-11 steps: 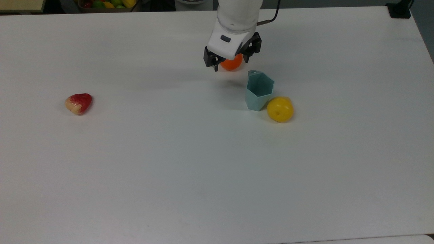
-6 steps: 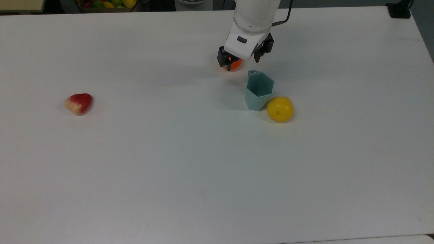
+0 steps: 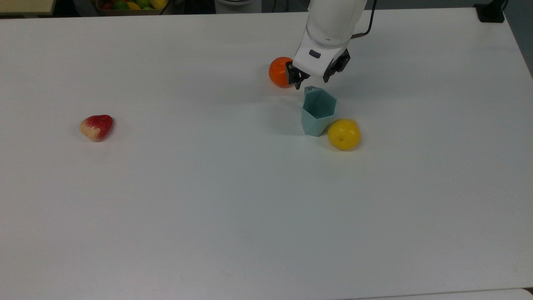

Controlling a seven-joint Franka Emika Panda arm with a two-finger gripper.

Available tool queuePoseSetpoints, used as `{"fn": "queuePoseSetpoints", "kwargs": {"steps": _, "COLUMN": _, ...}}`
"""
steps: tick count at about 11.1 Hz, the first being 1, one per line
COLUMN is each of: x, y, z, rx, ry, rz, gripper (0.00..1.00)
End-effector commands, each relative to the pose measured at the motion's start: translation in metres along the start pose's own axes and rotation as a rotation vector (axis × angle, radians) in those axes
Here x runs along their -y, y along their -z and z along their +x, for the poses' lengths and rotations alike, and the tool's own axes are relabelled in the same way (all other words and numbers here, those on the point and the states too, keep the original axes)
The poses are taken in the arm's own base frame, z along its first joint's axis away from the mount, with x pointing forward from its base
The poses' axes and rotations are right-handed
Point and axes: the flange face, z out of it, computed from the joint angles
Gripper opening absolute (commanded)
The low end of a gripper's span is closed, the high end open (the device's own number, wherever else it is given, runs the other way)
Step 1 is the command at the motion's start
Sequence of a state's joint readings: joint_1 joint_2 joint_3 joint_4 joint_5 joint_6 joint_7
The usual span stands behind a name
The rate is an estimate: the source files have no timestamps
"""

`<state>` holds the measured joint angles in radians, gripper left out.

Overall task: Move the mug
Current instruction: 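Lower the gripper onto the mug rim and close on it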

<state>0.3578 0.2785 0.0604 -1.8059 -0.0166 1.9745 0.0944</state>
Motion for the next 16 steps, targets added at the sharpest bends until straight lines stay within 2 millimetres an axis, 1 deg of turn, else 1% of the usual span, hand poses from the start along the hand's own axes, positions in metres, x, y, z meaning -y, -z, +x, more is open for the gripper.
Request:
{"fn": "queuePoseSetpoints", "kwargs": {"steps": 1, "x": 0.015, "y": -0.020, "z": -0.004, "rx": -0.063, "ry": -0.064, "rz": -0.002, "gripper": 0.69}}
{"fn": "queuePoseSetpoints", "kwargs": {"steps": 5, "x": 0.005, "y": -0.022, "z": -0.002, "rx": -0.077, "ry": -0.080, "rz": -0.001, "gripper": 0.40}}
{"fn": "queuePoseSetpoints", "kwargs": {"steps": 6, "x": 0.001, "y": -0.022, "z": -0.001, "rx": -0.077, "ry": -0.084, "rz": -0.003, "gripper": 0.35}}
{"fn": "queuePoseSetpoints", "kwargs": {"steps": 8, "x": -0.005, "y": -0.022, "z": -0.001, "rx": -0.075, "ry": -0.094, "rz": -0.003, "gripper": 0.20}}
{"fn": "queuePoseSetpoints", "kwargs": {"steps": 11, "x": -0.007, "y": -0.017, "z": -0.002, "rx": -0.081, "ry": -0.097, "rz": -0.003, "gripper": 0.02}}
{"fn": "queuePoseSetpoints", "kwargs": {"steps": 12, "x": -0.007, "y": -0.015, "z": -0.002, "rx": -0.085, "ry": -0.097, "rz": -0.002, "gripper": 0.00}}
{"fn": "queuePoseSetpoints", "kwargs": {"steps": 13, "x": -0.008, "y": -0.007, "z": -0.004, "rx": -0.095, "ry": -0.099, "rz": -0.002, "gripper": 0.00}}
{"fn": "queuePoseSetpoints", "kwargs": {"steps": 14, "x": -0.010, "y": 0.007, "z": -0.007, "rx": -0.115, "ry": -0.102, "rz": 0.000, "gripper": 0.00}}
{"fn": "queuePoseSetpoints", "kwargs": {"steps": 15, "x": -0.027, "y": 0.026, "z": -0.011, "rx": -0.144, "ry": -0.130, "rz": 0.002, "gripper": 0.00}}
{"fn": "queuePoseSetpoints", "kwargs": {"steps": 16, "x": -0.041, "y": 0.041, "z": -0.014, "rx": -0.168, "ry": -0.152, "rz": 0.005, "gripper": 0.00}}
